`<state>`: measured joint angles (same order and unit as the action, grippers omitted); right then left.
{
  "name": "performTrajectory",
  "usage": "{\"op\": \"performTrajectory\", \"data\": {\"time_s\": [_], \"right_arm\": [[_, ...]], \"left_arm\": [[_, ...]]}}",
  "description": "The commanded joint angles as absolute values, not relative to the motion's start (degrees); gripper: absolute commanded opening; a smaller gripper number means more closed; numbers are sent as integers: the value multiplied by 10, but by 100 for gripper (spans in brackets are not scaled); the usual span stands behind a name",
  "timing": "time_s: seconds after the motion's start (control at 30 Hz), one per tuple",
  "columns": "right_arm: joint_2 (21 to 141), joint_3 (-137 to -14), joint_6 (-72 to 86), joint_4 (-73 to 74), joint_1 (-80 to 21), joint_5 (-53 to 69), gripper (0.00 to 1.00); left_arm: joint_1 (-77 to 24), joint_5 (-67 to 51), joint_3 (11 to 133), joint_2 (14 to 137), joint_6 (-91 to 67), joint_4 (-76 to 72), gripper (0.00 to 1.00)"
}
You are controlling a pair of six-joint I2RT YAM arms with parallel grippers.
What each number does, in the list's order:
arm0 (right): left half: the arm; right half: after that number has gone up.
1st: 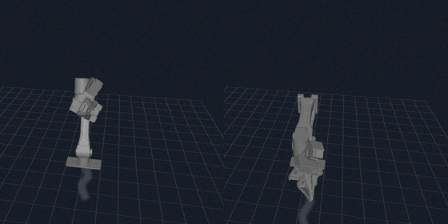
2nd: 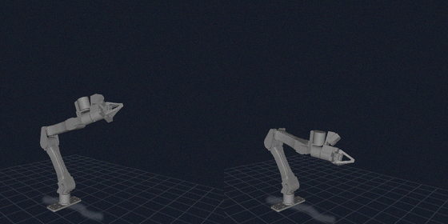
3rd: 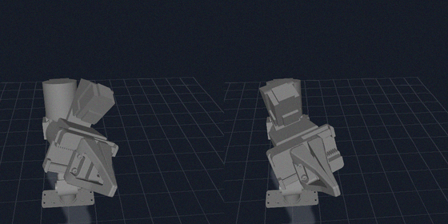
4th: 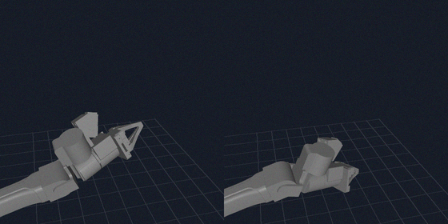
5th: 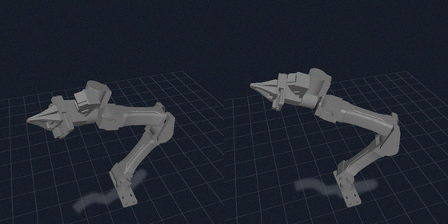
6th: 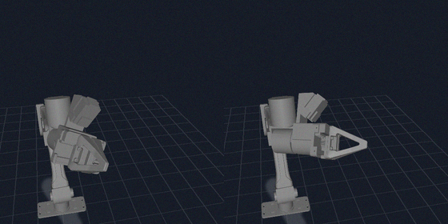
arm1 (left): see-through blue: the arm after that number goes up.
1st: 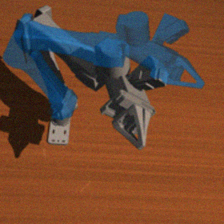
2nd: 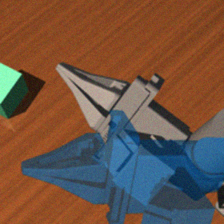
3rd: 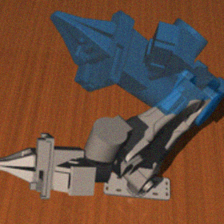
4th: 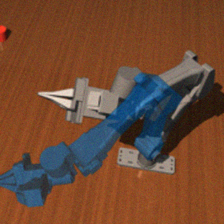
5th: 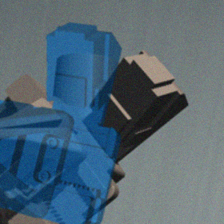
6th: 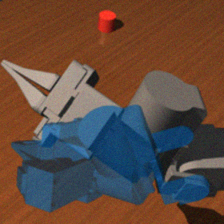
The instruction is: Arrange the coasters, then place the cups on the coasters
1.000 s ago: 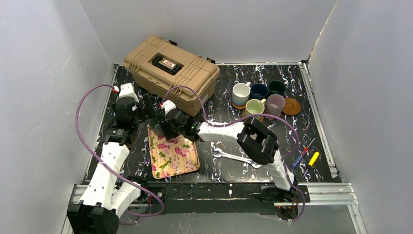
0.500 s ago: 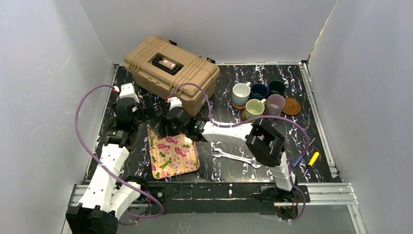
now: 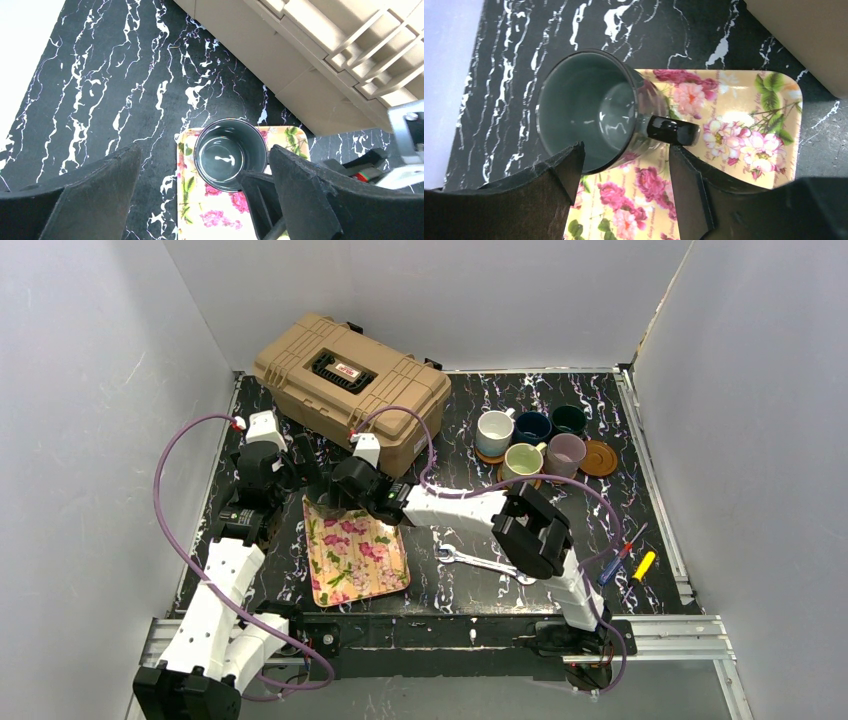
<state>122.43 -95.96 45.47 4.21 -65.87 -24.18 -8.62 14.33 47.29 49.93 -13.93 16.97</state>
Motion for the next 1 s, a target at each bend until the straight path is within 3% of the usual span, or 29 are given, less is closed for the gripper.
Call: {"op": "performTrajectory", "data": {"time_s": [0.0,0.23,0.73,0.9,0.97], "right_arm": [[1246,-996,478,69,-660,-289,71],[1254,-978,490,72,-662,-270,63],[1179,-886,490,54,-662,-260,21],[1153,-836,483,-3,-662,-247,1],[1141,-828,467,-22,-661,-238,1]], "left_arm": [[-92,146,484,485,-132,177,98],[-95,148,484,483,-130,177,98],[-97,149,484,486,-129,177,98],[-97,148,484,486,-129,177,98],[-98,151,484,487,-129,177,98]]}}
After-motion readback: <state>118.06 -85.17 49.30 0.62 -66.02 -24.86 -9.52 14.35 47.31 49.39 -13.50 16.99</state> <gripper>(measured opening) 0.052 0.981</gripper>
